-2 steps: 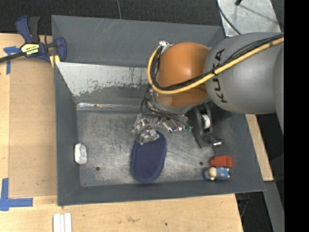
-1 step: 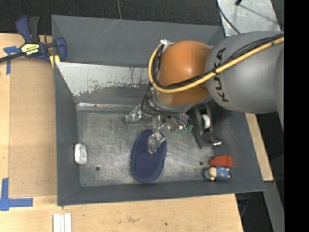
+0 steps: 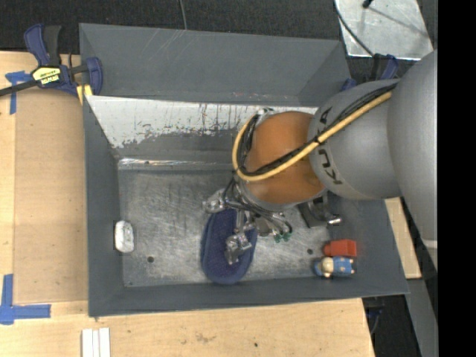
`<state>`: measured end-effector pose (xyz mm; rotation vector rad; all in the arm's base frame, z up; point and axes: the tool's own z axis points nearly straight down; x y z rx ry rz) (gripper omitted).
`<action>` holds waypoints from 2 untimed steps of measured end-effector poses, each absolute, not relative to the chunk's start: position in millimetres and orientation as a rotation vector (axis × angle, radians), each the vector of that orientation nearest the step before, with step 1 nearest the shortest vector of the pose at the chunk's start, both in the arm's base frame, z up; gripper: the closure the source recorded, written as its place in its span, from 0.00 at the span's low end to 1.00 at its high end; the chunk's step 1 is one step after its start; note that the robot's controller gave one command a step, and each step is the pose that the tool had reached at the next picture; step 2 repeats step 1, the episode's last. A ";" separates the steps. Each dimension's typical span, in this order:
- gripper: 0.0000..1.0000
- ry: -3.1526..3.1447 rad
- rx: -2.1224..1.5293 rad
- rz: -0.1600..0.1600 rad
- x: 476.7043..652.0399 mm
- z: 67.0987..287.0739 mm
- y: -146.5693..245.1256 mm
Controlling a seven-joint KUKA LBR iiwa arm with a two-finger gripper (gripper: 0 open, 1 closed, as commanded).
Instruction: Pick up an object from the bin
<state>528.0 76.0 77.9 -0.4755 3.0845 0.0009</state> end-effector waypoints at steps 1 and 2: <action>1.00 3.093 -0.482 0.000 526.0 78.6 76.2; 1.00 3.093 -0.482 0.000 526.0 78.6 76.2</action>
Offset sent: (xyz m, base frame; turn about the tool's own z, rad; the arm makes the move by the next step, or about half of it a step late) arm 0.0000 0.0000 0.0000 0.0000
